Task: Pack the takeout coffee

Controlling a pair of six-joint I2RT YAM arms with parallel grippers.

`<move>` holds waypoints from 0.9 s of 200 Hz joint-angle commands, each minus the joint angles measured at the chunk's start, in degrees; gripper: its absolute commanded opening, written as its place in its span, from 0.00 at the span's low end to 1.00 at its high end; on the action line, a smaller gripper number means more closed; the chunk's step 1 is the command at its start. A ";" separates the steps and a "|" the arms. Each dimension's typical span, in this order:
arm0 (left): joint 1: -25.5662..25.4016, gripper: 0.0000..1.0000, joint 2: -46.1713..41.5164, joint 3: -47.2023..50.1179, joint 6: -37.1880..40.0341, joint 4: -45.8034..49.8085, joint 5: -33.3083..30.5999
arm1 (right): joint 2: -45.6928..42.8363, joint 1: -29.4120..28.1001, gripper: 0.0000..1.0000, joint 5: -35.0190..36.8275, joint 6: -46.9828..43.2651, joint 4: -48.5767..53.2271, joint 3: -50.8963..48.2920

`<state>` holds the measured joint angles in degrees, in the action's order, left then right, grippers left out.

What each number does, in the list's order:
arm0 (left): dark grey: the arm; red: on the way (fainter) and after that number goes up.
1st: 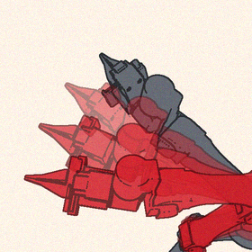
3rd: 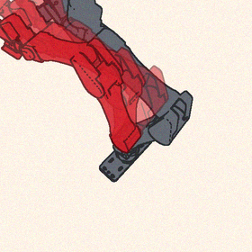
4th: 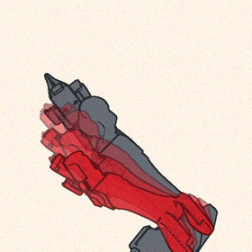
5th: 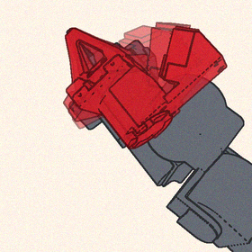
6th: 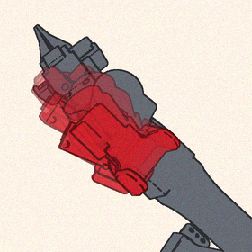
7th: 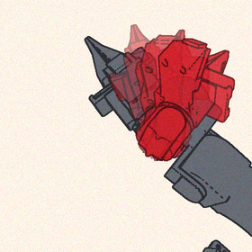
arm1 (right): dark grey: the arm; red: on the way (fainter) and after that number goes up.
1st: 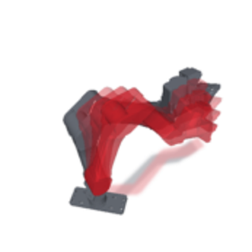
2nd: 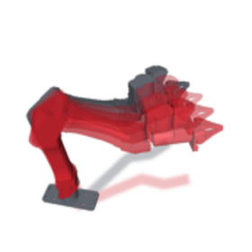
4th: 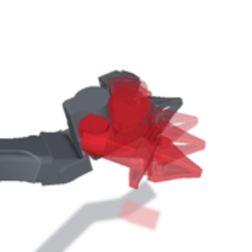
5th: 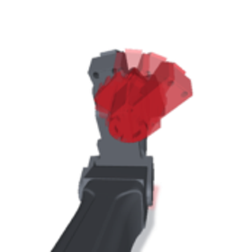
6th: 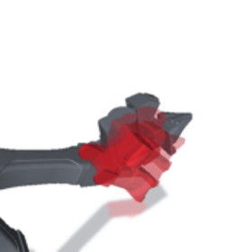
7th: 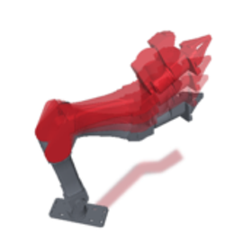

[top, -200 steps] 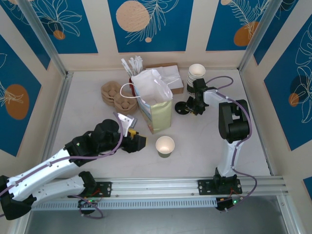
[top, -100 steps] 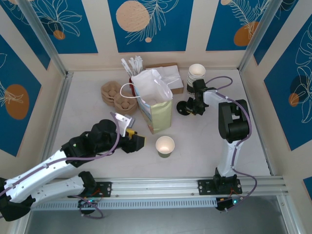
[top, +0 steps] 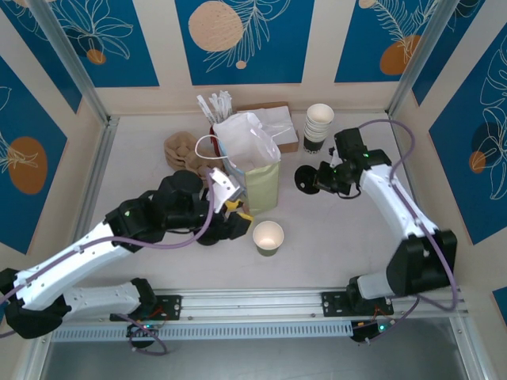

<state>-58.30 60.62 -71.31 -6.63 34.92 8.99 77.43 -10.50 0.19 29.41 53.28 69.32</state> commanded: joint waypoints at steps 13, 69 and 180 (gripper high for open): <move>-0.84 0.59 2.42 -6.03 19.97 2.01 1.68 | -7.60 -1.19 0.04 -10.04 -3.31 15.12 0.28; -0.80 0.59 8.02 -10.25 42.90 3.80 7.07 | -10.73 -10.26 0.04 -18.06 -3.67 23.69 1.61; -0.85 0.59 14.10 -11.47 57.26 10.57 13.54 | -4.88 -20.76 0.04 -26.90 -3.87 22.68 6.16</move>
<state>-58.63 74.87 -82.46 46.92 43.77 18.94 72.27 -30.59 -22.61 26.48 75.64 73.54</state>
